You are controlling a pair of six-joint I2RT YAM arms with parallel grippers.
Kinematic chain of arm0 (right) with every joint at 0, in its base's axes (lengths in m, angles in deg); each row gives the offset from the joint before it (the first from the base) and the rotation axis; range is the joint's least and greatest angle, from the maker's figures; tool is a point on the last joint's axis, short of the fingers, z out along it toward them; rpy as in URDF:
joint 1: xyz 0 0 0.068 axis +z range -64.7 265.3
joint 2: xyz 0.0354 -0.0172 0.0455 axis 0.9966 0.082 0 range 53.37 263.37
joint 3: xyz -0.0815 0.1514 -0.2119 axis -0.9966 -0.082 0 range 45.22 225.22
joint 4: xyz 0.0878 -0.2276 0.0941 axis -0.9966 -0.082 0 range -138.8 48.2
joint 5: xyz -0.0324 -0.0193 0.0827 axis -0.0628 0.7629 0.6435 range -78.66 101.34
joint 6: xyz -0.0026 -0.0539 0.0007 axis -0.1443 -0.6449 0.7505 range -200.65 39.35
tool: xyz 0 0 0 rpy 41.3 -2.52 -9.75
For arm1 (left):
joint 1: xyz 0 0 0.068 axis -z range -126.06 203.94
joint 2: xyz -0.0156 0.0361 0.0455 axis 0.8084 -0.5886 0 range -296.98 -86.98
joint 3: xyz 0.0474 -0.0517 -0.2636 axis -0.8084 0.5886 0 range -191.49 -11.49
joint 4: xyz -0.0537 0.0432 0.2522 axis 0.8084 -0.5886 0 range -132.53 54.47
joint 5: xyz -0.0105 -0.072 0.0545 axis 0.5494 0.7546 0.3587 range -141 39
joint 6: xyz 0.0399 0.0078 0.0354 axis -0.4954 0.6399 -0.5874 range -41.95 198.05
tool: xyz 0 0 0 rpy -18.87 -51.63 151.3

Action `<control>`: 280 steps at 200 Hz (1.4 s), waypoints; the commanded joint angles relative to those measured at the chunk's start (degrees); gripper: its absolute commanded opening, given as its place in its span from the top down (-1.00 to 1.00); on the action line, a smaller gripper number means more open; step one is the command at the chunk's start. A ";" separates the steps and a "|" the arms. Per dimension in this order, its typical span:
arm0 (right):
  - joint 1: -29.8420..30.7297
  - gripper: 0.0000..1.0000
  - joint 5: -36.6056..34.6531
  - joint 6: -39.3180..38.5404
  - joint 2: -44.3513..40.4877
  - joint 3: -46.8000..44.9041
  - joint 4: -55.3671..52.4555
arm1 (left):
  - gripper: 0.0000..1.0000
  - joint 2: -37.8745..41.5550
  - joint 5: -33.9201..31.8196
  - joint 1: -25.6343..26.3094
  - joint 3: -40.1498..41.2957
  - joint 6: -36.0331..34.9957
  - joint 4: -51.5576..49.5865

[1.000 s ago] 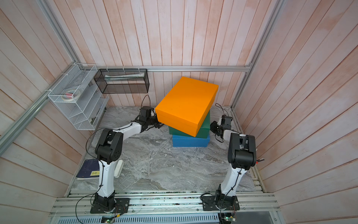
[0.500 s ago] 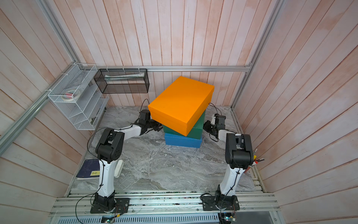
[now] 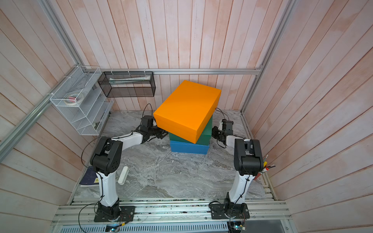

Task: Stack the shoeboxes
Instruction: Adjust the shoeboxes at the center of the board, then adjust the shoebox.

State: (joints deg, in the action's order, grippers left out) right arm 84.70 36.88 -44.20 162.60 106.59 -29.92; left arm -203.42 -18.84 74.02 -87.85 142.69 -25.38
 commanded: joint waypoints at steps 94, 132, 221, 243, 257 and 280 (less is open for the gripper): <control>-5.92 1.00 -5.28 -0.59 -8.73 4.90 -8.84 | -0.76 6.64 -1.49 -1.19 3.61 -4.99 -4.62; -4.21 1.00 -7.88 -2.19 -13.27 7.62 -11.77 | -0.76 8.01 -0.85 -6.90 4.03 -6.46 -6.32; 0.69 1.00 -20.03 -5.37 -29.62 4.66 -19.75 | -0.76 21.95 -0.54 -9.13 4.24 -8.22 -10.45; 2.06 1.00 -21.12 -6.04 -32.32 4.99 -21.22 | -0.76 25.05 -1.23 -8.84 4.55 -8.04 -11.25; 2.68 1.00 -20.69 -5.82 -32.94 5.46 -21.54 | -0.76 26.64 -2.14 -8.37 4.72 -8.19 -11.78; 3.09 1.00 -19.14 -5.47 -31.97 6.74 -21.38 | -0.76 27.30 -2.59 -6.84 4.42 -8.22 -11.80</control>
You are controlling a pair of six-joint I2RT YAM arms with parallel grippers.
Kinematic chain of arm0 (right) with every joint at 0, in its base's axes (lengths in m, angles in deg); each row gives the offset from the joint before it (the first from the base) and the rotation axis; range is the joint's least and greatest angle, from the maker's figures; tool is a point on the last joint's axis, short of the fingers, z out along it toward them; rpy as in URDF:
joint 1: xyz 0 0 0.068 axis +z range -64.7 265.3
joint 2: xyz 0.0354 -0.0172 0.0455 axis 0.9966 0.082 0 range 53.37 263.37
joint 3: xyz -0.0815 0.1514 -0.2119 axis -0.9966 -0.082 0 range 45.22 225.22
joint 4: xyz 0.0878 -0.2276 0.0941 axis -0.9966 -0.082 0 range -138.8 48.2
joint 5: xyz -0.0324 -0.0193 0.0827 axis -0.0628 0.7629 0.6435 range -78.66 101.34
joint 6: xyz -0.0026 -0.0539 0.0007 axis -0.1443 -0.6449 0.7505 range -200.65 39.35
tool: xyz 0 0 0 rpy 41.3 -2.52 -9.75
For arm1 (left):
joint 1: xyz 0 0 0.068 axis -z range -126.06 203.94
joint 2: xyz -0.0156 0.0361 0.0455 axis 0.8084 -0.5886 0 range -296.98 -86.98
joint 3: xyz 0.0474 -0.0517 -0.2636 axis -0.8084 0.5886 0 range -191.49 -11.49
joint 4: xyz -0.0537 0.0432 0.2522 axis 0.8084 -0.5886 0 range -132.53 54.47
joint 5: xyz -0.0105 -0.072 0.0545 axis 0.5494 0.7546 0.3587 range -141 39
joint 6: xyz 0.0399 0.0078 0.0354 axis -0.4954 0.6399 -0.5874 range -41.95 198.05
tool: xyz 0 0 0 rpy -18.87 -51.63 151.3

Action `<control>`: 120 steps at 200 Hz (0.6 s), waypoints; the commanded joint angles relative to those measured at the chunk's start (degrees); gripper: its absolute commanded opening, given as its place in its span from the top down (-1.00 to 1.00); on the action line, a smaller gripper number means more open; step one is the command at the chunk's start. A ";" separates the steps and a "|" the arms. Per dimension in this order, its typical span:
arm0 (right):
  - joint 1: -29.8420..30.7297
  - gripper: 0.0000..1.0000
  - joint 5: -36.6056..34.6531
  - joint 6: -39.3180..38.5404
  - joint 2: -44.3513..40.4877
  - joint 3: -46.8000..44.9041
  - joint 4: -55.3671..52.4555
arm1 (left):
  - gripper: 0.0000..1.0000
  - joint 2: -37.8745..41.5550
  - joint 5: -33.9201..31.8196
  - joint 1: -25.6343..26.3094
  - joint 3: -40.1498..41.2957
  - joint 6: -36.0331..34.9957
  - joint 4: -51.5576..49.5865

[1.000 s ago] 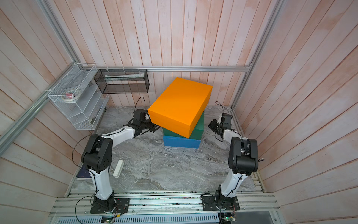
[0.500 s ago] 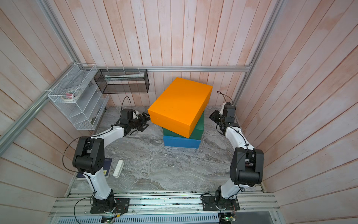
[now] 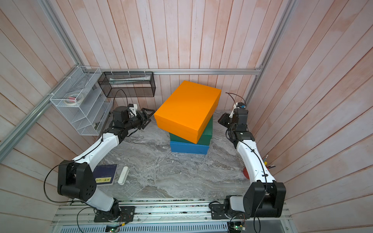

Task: Stack the shoeboxes
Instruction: Adjust the shoebox.

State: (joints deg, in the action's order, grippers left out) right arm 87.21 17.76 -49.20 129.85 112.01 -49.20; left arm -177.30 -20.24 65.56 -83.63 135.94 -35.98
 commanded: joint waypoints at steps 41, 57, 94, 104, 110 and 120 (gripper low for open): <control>0.80 1.00 2.53 -0.06 3.85 4.21 -0.76 | -0.76 0.40 -1.02 4.88 -1.11 -0.86 -0.91; 0.86 1.00 2.60 -0.32 4.78 5.40 -0.46 | -0.76 0.37 -1.55 5.26 -1.42 -0.94 -1.29; 0.81 1.00 3.67 -0.81 7.12 7.74 0.35 | -0.76 0.45 -1.85 6.06 -1.34 -0.41 -1.21; 0.82 1.00 3.94 -0.99 7.82 8.34 0.22 | -0.76 0.43 -1.90 6.34 -1.37 -0.24 -1.21; 0.81 1.00 4.16 -1.03 8.16 8.60 0.28 | -0.76 0.47 -1.93 6.52 -1.40 -0.15 -1.14; 0.81 1.00 4.31 -1.01 8.49 8.88 0.52 | -0.76 0.48 -2.02 6.83 -1.63 -0.06 -1.14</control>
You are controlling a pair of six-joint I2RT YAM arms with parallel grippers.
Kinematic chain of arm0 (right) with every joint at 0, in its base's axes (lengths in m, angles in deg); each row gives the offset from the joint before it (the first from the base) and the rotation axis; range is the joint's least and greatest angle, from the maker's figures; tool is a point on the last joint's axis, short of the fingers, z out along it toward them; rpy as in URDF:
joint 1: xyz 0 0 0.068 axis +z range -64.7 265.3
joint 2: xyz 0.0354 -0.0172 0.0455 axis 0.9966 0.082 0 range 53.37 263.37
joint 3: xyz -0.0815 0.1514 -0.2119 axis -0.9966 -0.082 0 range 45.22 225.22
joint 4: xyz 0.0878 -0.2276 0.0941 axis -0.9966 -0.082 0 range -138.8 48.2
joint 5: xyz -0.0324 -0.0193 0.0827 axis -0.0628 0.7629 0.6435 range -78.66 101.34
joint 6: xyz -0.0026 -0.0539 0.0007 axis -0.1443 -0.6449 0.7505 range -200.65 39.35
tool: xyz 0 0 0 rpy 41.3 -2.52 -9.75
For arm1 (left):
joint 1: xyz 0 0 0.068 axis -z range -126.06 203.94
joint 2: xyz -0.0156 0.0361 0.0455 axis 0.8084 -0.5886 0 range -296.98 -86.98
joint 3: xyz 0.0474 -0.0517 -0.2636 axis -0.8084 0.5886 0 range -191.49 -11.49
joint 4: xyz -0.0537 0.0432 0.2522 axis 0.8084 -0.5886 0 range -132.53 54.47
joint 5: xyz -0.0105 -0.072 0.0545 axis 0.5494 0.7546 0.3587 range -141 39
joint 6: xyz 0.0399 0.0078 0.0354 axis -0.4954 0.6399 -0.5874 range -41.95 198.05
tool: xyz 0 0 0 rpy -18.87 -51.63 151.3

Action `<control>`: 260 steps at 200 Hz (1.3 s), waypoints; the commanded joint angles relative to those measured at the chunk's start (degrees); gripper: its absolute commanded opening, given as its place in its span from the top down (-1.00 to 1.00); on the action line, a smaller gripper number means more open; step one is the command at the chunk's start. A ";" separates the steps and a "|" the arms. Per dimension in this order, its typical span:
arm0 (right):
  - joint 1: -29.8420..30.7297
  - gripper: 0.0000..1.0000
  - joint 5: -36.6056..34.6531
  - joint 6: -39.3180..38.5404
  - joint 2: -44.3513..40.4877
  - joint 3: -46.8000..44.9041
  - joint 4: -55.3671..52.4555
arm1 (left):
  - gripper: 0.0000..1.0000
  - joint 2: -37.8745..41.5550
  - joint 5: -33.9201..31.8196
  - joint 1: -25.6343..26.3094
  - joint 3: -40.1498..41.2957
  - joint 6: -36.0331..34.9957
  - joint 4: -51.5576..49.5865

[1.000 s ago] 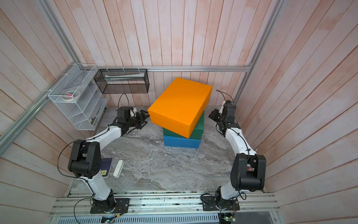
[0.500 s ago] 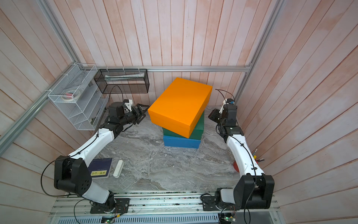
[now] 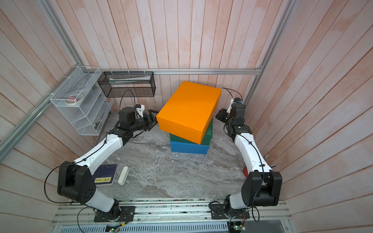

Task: Stack the shoeboxes
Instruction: Adjust the shoebox.

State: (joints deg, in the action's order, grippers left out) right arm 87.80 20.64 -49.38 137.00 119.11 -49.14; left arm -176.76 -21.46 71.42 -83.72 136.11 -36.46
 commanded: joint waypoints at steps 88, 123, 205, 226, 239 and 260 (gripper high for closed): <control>0.24 1.00 3.17 -1.97 5.89 6.92 1.82 | -0.76 -5.67 -0.36 4.67 -8.38 -0.06 -0.57; 0.32 1.00 4.40 -2.52 8.83 9.65 1.86 | -0.76 -8.43 -0.21 5.29 -11.03 0.21 -0.71; 0.38 1.00 3.25 -2.70 10.37 11.34 3.23 | -0.76 -15.67 1.73 5.38 -20.22 0.36 -1.25; 0.25 1.00 2.99 -2.70 10.88 11.52 3.56 | -0.76 -17.46 2.92 5.52 -21.79 1.29 -0.55; 0.28 1.00 2.94 -2.79 11.61 12.06 3.64 | -0.76 -17.97 3.07 5.77 -22.07 1.65 -0.12; 0.14 1.00 2.96 -3.22 12.98 13.65 3.51 | -0.76 -17.94 3.07 6.27 -22.09 1.79 -0.35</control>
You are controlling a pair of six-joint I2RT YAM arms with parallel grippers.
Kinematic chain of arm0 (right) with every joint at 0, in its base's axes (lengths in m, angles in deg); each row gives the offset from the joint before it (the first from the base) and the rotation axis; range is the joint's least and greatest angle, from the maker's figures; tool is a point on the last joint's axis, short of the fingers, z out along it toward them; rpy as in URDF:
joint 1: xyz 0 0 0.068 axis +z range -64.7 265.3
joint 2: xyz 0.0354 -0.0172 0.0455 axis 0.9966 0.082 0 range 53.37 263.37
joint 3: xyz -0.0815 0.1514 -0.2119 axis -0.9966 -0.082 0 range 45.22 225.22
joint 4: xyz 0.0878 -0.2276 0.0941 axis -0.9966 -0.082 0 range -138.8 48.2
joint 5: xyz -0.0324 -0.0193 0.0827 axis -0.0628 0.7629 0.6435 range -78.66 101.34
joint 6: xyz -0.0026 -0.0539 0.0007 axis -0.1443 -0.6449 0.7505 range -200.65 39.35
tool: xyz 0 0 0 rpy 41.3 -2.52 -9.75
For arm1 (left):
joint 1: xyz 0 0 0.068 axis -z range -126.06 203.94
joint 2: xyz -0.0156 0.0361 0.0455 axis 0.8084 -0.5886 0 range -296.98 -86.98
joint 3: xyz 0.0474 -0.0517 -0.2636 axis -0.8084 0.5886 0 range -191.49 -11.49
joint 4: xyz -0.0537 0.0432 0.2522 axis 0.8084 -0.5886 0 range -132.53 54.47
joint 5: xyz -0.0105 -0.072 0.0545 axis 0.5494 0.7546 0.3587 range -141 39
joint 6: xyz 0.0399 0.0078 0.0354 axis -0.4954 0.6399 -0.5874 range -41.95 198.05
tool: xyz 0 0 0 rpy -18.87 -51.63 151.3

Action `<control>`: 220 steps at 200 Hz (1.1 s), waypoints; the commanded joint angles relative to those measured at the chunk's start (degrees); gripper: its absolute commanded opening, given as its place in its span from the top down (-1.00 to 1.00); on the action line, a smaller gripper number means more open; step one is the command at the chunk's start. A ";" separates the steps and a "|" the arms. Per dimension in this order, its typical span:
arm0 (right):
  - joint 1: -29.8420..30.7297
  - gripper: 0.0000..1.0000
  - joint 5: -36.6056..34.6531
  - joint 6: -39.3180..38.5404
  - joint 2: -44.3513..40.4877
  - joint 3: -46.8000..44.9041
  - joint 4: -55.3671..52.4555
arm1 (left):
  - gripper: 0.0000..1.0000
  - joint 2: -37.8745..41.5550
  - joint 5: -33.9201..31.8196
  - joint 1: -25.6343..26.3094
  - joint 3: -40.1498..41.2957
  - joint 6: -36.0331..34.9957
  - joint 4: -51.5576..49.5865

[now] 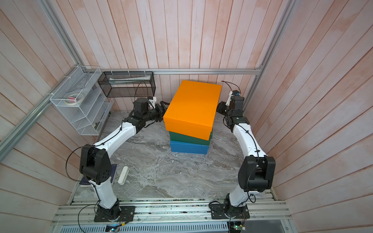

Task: Stack the shoeboxes
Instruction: Adjust the shoebox.

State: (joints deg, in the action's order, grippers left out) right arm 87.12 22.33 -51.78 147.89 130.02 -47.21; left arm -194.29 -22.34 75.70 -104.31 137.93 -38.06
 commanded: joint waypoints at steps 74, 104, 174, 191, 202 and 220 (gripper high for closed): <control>-0.05 1.00 1.94 -0.87 5.44 5.76 1.99 | -0.76 0.80 2.28 2.55 -1.29 -1.63 -0.97; -0.04 1.00 2.20 -0.91 6.56 6.75 1.97 | -0.76 -0.05 2.81 2.57 -1.84 -1.38 -0.79; -0.06 1.00 3.61 0.14 8.66 7.84 2.00 | -0.76 -1.02 2.05 2.28 -4.04 -2.64 -2.48; 0.07 1.00 3.69 0.14 8.55 7.66 2.00 | -0.76 -1.20 1.99 2.04 -4.12 -2.66 -2.66; 0.16 1.00 3.61 0.23 8.18 7.27 2.14 | -0.76 -1.40 1.92 1.87 -4.13 -2.62 -2.75; 0.21 1.00 3.66 0.57 7.26 6.31 2.62 | -0.76 -1.76 2.05 1.80 -4.04 -2.66 -2.83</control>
State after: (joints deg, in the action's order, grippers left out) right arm 86.01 23.22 -51.89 155.58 136.16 -45.25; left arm -194.68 -22.51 76.38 -106.76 137.12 -41.14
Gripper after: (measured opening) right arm 0.044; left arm 0.881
